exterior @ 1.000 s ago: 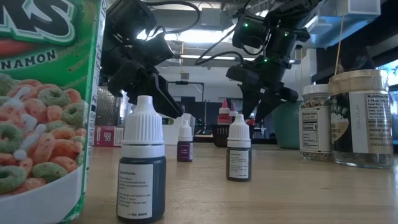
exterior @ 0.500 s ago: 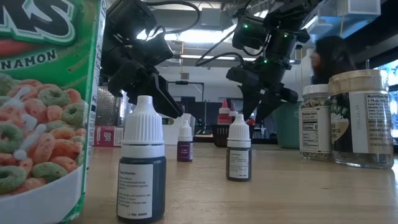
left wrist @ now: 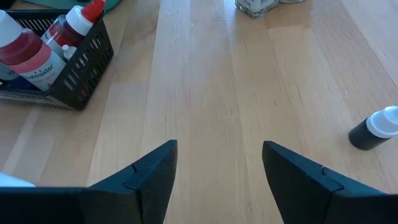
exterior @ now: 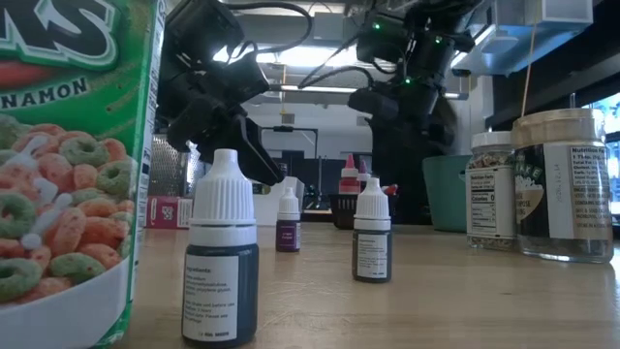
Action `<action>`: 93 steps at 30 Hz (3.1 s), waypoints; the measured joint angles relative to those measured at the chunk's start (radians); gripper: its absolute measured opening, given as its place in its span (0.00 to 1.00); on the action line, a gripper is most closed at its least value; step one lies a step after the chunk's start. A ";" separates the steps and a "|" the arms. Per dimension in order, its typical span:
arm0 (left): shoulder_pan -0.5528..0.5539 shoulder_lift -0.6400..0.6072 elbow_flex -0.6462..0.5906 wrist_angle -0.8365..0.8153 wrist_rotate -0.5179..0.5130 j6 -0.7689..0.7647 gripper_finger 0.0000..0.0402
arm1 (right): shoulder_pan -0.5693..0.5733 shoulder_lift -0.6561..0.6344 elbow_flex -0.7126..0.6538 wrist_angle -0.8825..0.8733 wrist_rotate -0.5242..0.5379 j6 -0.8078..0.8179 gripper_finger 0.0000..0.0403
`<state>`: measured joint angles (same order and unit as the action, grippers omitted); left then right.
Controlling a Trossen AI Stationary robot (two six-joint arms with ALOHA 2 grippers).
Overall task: Pick & Place Kitchen Items
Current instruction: Put the large red food coloring bottle into the black bin
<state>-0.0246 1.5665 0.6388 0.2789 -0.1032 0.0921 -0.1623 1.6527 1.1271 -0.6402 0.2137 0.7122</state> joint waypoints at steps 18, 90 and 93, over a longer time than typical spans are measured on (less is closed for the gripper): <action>0.000 0.000 0.000 -0.021 0.000 -0.010 0.58 | 0.039 0.025 0.009 -0.056 0.021 0.028 0.48; 0.000 0.000 0.000 -0.029 0.000 -0.010 0.57 | 0.008 0.132 0.039 -0.035 0.041 -0.024 0.13; 0.000 0.000 0.000 -0.029 0.000 -0.010 0.58 | 0.008 0.131 0.040 -0.035 0.043 -0.029 0.13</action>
<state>-0.0246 1.5665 0.6388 0.2501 -0.1036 0.0822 -0.1543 1.7840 1.1667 -0.6750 0.2566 0.6834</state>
